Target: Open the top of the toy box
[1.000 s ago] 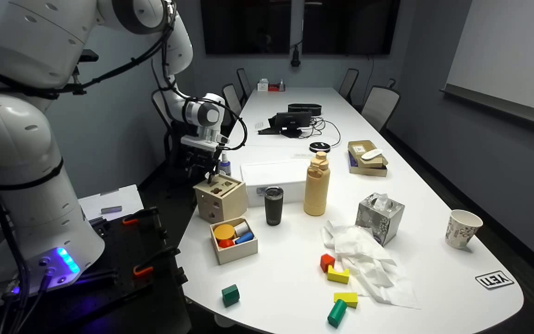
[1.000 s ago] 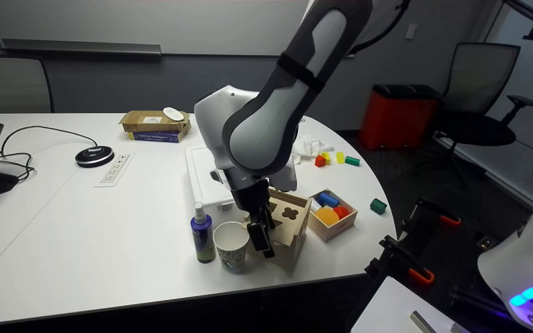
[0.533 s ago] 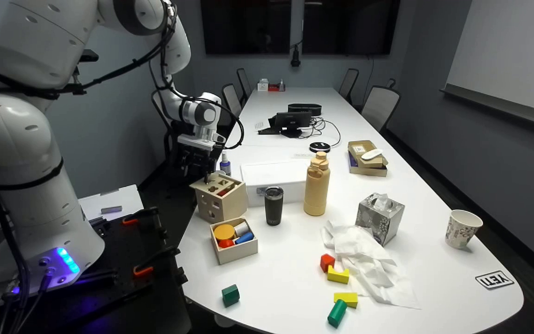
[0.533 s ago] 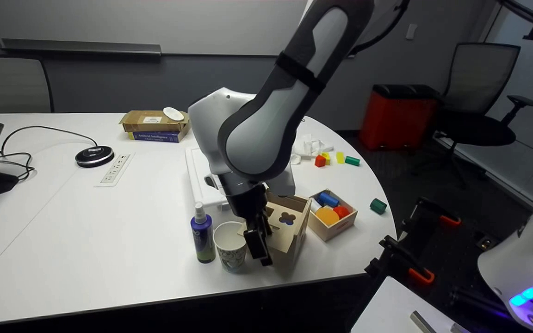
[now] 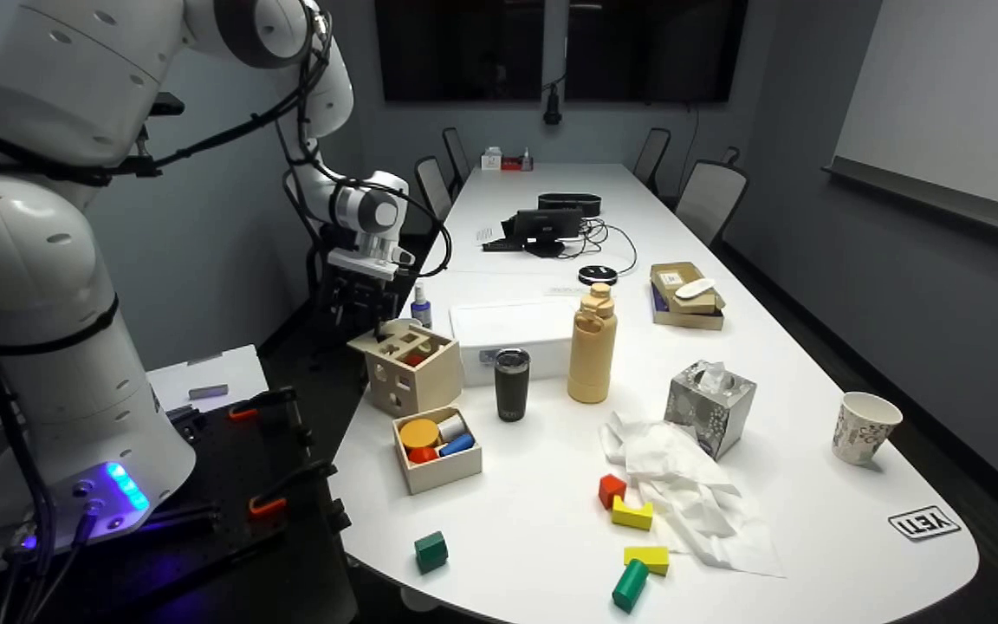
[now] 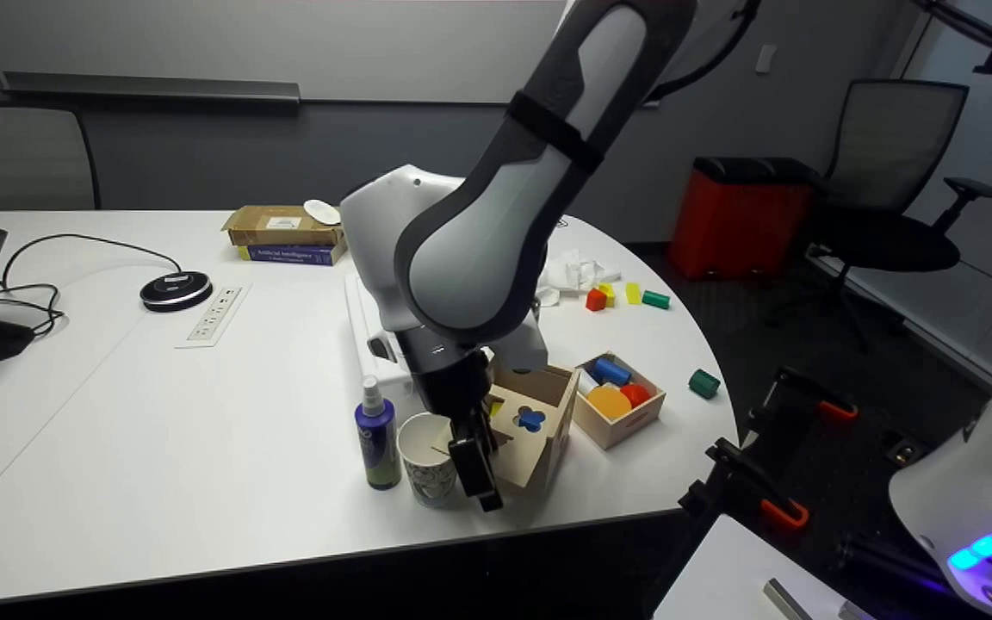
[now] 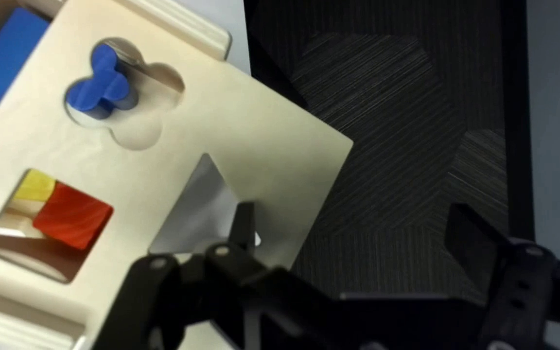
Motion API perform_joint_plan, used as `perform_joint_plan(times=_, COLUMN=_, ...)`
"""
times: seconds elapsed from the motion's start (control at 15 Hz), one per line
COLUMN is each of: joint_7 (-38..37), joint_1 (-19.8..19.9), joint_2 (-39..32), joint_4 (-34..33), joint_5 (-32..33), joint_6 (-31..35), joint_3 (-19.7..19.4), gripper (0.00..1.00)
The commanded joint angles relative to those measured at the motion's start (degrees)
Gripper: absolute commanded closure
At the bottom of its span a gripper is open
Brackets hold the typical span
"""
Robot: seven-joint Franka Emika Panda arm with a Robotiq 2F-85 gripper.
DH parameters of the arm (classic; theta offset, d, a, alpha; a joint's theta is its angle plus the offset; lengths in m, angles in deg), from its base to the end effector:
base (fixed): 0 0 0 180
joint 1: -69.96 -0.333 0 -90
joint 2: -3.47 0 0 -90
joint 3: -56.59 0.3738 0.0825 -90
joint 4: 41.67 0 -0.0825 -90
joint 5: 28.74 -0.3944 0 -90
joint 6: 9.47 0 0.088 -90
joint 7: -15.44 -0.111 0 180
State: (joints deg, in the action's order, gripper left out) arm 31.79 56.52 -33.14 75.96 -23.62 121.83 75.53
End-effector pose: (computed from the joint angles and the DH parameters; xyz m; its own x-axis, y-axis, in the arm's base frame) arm 0.4896 0.3090 0.1464 0.5676 0.7701 -0.2911 0.7341 -0.6335 -0.2445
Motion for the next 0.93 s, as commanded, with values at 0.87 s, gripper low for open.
perform_joint_plan(times=0.87, joint_7=2.7, joint_1=-0.2, joint_2=1.7, joint_4=-2.3, joint_5=-2.5, joint_6=-3.0, joint_3=1.0, gripper=0.00)
